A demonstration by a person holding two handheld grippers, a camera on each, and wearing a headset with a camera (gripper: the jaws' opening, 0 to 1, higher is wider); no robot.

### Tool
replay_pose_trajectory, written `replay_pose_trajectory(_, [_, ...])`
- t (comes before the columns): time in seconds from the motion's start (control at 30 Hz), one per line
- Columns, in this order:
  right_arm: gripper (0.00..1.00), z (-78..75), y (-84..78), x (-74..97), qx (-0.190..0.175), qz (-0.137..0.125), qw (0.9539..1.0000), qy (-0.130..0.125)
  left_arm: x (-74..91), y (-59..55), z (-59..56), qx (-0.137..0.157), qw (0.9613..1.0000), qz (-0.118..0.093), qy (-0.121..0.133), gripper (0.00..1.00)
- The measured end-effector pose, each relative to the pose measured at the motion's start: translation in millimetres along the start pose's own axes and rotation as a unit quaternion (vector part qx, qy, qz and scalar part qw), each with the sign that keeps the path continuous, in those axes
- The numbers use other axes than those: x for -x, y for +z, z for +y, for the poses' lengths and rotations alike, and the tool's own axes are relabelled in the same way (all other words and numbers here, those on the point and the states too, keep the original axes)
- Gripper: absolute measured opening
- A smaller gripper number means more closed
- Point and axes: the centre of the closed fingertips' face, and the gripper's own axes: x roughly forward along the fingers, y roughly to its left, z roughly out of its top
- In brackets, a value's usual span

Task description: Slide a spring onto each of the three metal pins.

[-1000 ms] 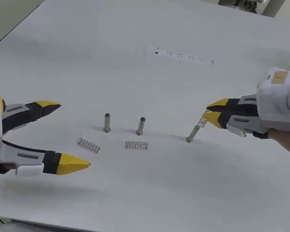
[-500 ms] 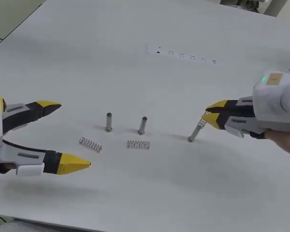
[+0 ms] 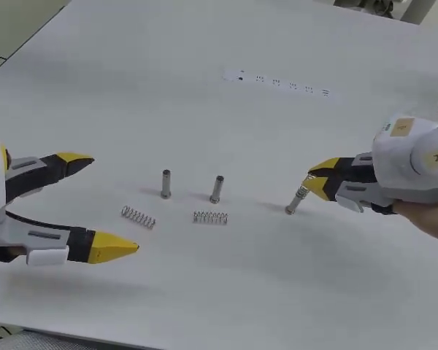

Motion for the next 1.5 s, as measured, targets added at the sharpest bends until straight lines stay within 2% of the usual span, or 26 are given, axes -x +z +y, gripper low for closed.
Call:
replay_pose_trajectory(0.47, [0.08,8.7,-22.5,-20.5,0.001,0.034,0.9994,0.01,0.5,1.4,0.3,0.001,1.0,-0.003,0.003,0.97])
replay_pose_trajectory(0.7, [0.08,12.0,-31.1,-25.2,-0.005,0.045,0.9989,0.016,1.3,4.3,-0.5,0.0,1.0,-0.006,0.003,0.97])
replay_pose_trajectory(0.83, [0.08,10.9,-31.2,-25.1,-0.012,0.042,0.999,0.013,2.5,3.7,-0.6,0.001,1.0,-0.005,0.003,0.97])
replay_pose_trajectory(1.07, [0.09,10.7,-31.4,-25.1,0.008,0.044,0.9988,0.018,1.8,3.2,-2.8,0.001,1.0,-0.004,0.001,0.97])
replay_pose_trajectory(1.17, [0.1,11.2,-31.1,-25.0,0.004,0.045,0.9988,0.018,1.7,4.5,-2.6,0.002,1.0,-0.007,0.002,0.96])
replay_pose_trajectory(1.4, [0.15,8.7,-29.1,-22.3,-0.019,0.034,0.9992,0.009,2.3,4.0,-3.2,0.003,1.0,-0.006,0.0,0.96])
replay_pose_trajectory(1.5, [0.16,8.9,-25.8,-18.7,-0.043,0.022,0.9988,0.005,2.8,4.7,-3.2,0.003,1.0,-0.006,0.001,0.96])
